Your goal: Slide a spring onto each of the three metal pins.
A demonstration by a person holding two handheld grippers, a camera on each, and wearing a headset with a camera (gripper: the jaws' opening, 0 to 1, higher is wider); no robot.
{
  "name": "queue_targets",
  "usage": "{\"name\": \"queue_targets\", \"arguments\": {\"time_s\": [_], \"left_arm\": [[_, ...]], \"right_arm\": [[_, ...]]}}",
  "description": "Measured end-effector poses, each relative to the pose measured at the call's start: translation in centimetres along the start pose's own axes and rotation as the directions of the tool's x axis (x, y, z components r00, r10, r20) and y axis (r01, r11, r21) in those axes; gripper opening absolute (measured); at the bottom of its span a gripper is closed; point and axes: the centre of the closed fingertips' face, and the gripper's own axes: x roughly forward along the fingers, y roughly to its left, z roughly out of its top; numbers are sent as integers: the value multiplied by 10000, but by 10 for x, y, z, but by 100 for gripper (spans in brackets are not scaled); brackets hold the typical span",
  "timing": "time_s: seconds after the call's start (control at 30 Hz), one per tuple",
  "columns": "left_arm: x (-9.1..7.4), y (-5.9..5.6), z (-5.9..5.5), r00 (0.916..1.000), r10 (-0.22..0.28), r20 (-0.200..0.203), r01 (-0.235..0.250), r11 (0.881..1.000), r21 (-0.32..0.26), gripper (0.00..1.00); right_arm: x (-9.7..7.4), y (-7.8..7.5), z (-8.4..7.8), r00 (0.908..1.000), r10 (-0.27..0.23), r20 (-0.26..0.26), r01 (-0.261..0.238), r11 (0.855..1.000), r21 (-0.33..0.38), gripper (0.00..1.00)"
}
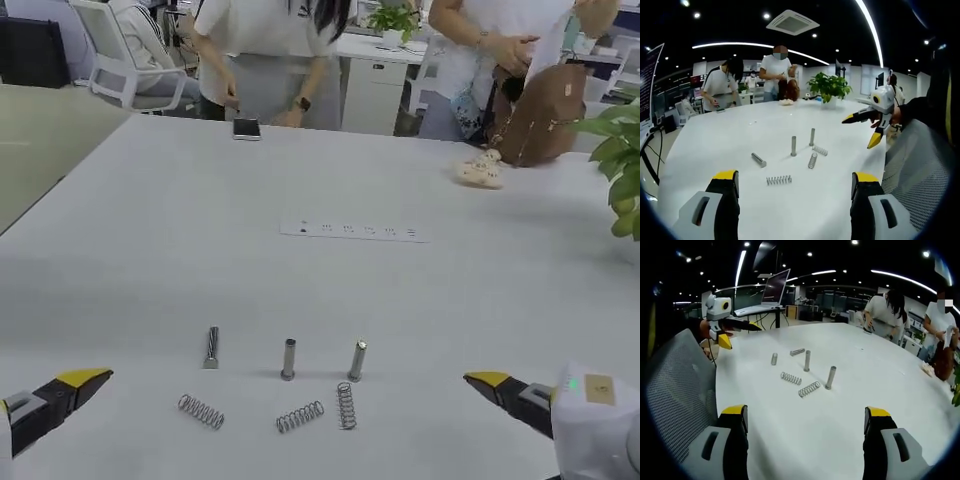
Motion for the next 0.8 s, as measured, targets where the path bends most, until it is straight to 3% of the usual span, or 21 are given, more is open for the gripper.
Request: {"name": "queue_targets", "arguments": {"time_s": [0.6,0.8], "left_arm": [[2,8,2,9999,103,-5,-103,9999,72,90],[8,17,4,9997,142,-215,-139,9998,172,86]], "right_arm": [[2,3,-2,9998,119,-148,-120,9999,-40,96],[1,2,-2,9999,57,-134,-57,10000,-21,96]]}}
